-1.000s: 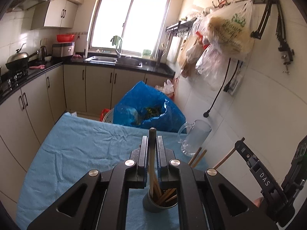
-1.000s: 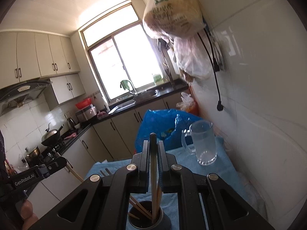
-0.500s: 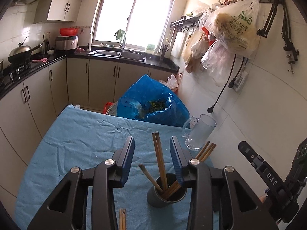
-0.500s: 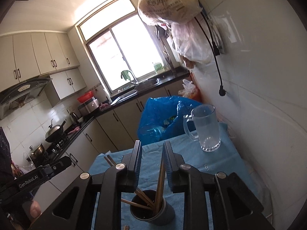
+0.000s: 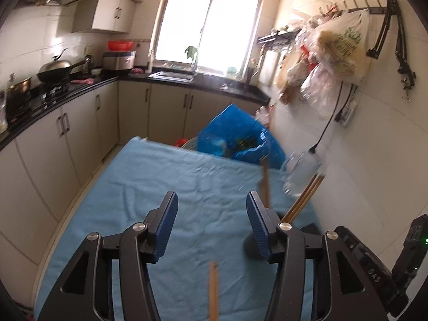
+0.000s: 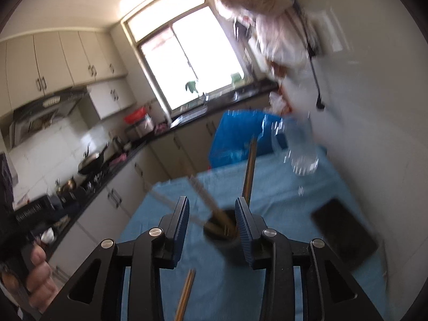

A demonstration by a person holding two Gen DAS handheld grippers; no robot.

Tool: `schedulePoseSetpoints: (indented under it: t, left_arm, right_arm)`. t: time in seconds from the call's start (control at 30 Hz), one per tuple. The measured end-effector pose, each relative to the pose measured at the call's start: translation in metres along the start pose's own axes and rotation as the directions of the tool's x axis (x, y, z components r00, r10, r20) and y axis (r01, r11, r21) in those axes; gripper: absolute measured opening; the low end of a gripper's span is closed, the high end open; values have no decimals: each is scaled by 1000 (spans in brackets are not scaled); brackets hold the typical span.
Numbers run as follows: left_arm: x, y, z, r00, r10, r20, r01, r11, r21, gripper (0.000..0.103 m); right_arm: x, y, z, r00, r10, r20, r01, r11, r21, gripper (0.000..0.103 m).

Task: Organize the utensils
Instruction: 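Open both grippers and release the chopsticks into the black cup, then move both grippers back to the loose chopsticks and close on them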

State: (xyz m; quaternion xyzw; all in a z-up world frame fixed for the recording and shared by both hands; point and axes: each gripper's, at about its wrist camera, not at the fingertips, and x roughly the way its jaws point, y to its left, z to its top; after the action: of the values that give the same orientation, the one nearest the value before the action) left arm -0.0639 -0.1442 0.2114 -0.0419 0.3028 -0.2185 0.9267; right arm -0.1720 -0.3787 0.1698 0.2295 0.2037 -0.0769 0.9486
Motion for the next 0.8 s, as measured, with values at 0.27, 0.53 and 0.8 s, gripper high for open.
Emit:
schedulePoseSetpoints:
  t: [0.27, 0.53, 0.8]
  left_arm:
    - [17, 78, -73, 981, 93, -168, -107, 991, -75, 52]
    - [50, 152, -125, 925, 84, -370, -176, 959, -221, 52]
    - [82, 153, -129, 886, 83, -455, -210, 949, -235, 35]
  right_arm:
    - [58, 3, -84, 975, -19, -221, 20, 1000, 2, 39]
    - [96, 2, -128, 955, -35, -296, 25, 999, -37, 36]
    - [104, -8, -138, 947, -47, -319, 40, 999, -28, 36]
